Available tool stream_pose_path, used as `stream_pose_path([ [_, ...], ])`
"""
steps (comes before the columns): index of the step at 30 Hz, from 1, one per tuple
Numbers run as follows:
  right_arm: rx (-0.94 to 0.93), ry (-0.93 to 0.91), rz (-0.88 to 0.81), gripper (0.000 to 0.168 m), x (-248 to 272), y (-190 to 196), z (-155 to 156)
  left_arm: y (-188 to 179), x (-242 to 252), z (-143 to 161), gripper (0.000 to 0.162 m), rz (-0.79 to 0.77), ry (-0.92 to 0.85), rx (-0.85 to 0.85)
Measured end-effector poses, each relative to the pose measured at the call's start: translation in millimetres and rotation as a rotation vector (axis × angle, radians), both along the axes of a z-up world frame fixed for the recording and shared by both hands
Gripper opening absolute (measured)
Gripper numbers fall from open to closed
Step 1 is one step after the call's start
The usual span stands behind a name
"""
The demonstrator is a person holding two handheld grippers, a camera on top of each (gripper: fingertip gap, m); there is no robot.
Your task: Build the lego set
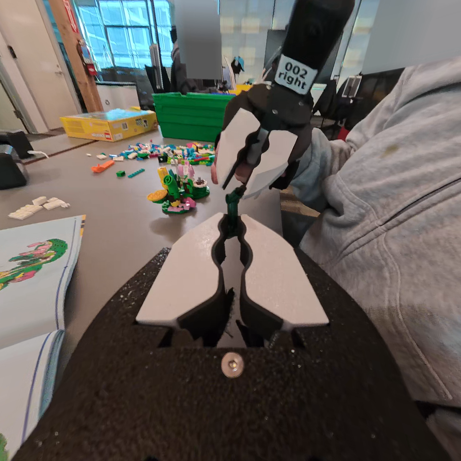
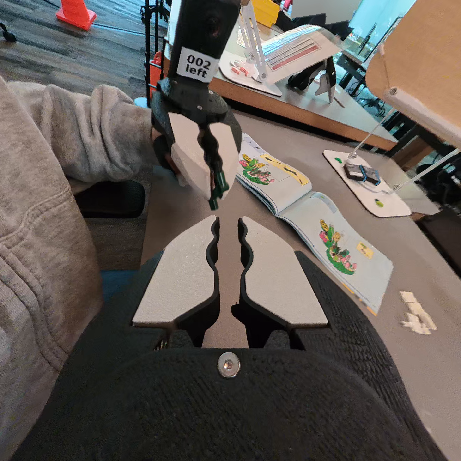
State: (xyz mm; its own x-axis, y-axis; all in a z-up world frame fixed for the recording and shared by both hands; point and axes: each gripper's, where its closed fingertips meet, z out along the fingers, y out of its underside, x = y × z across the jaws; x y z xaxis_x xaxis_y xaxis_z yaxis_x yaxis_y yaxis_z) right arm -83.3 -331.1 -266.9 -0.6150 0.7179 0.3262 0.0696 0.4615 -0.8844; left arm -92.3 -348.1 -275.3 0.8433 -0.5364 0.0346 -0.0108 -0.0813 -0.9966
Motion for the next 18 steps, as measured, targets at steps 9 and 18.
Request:
stream_pose_path([
  [9,-0.179,-0.101,0.042,0.018,-2,-10,4,5,7,-4,0.007,-0.019,0.011,-0.032],
  [18,-0.116,-0.087,-0.131,0.017,-18,1,1,25,-25,-6,0.006,0.265,0.098,-0.014],
])
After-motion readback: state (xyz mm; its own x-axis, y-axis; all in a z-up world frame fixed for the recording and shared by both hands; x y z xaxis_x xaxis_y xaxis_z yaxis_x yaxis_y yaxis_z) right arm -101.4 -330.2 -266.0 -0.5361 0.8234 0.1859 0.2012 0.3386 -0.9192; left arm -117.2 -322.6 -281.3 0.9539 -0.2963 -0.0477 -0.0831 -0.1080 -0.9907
